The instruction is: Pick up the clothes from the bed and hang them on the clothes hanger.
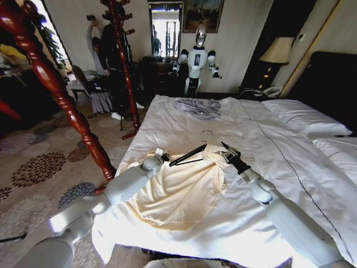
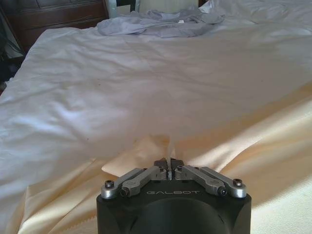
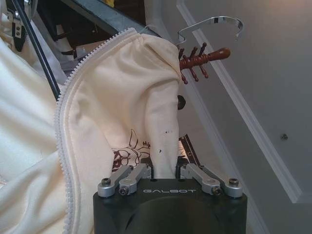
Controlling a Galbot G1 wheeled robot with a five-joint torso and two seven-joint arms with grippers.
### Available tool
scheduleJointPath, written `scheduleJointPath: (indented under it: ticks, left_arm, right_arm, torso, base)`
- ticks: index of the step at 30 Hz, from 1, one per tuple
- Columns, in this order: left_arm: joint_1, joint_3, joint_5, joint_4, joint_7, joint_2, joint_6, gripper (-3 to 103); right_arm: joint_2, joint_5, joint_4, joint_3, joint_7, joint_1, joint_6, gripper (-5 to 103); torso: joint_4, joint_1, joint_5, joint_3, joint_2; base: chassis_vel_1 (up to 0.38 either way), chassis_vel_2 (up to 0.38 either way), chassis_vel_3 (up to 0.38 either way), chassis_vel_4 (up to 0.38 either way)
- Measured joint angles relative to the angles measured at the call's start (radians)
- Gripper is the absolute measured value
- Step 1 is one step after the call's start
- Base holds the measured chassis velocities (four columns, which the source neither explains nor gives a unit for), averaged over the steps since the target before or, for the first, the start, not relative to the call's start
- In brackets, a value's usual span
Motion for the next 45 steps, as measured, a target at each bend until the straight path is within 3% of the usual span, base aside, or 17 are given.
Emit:
scheduleJointPath:
  ticks: [6, 14, 19, 20, 24, 29, 34, 41, 43, 45]
  left_arm:
    - [0.038, -0.042, -0.02, -0.12, -0.017, 0.059, -0.01, 2]
    - [0.167, -0.17, -0.069, -0.342, -0.043, 0.197, -0.023, 2]
    - [0.335, -0.288, -0.058, -0.554, -0.054, 0.361, -0.043, 2]
    - [0.335, -0.288, -0.058, -0.554, -0.054, 0.361, -0.043, 2]
    - [0.555, -0.459, -0.016, -0.675, -0.054, 0.434, -0.06, 2]
    - [0.651, -0.522, -0.004, -0.685, -0.06, 0.434, -0.07, 2]
    - [0.757, -0.567, 0.024, -0.663, -0.068, 0.39, -0.084, 2]
    - [0.759, -0.526, 0.056, -0.637, -0.068, 0.361, -0.087, -1]
    - [0.753, -0.519, 0.05, -0.641, -0.069, 0.364, -0.086, 7]
    - [0.753, -0.52, 0.047, -0.649, -0.07, 0.369, -0.085, 7]
  right_arm:
    - [-0.002, 0.018, 0.001, 0.001, 0.004, -0.006, -0.013, 20]
    - [0.003, 0.053, -0.01, -0.007, 0.01, -0.003, -0.036, 20]
    - [0.002, 0.079, -0.01, -0.006, 0.012, -0.017, -0.049, 20]
    - [0.002, 0.079, -0.01, -0.006, 0.012, -0.017, -0.049, 20]
    - [0.0, 0.092, -0.002, -0.006, 0.012, -0.034, -0.053, 20]
    - [0.003, 0.094, 0.004, -0.01, 0.012, -0.037, -0.056, 20]
    - [0.006, 0.094, 0.009, -0.015, 0.011, -0.048, -0.059, 20]
    - [0.01, 0.088, 0.013, -0.015, 0.01, -0.057, -0.056, 20]
    - [0.011, 0.082, 0.007, -0.013, 0.01, -0.057, -0.051, 20]
    - [0.011, 0.081, 0.005, -0.012, 0.01, -0.057, -0.05, 20]
  torso:
    - [0.0, 0.0, 0.0, 0.0, 0.0]
    - [0.0, 0.0, -0.0001, 0.0, 0.0]
    - [0.0001, 0.0, -0.0002, 0.0, 0.0]
    - [0.0001, 0.0, -0.0002, 0.0, 0.0]
    - [0.0001, 0.0, -0.0002, 0.0, 0.0]
    - [0.0001, 0.0, -0.0002, 0.0, 0.0]
    - [0.0, 0.0, -0.0001, 0.0, 0.0]
    - [-0.0001, 0.0, 0.0, 0.0, 0.0]
    - [-0.0001, 0.0, 0.0, 0.0, 0.0]
    - [-0.0001, 0.0, 0.0001, 0.0, 0.0]
  base:
    - [0.0, 0.0, 0.0, 0.0]
    - [0.0, 0.0, 0.0, 0.0]
    - [0.0, 0.0, 0.0, 0.0]
    - [0.0, 0.0, 0.0, 0.0]
    - [0.0, 0.0, 0.0, 0.0]
    - [0.0, 0.0, 0.0, 0.0]
    - [0.0, 0.0, 0.0, 0.0]
    - [0.0, 0.0, 0.0, 0.0]
    - [0.0, 0.0, 0.0, 0.0]
    - [0.0, 0.0, 0.0, 0.0]
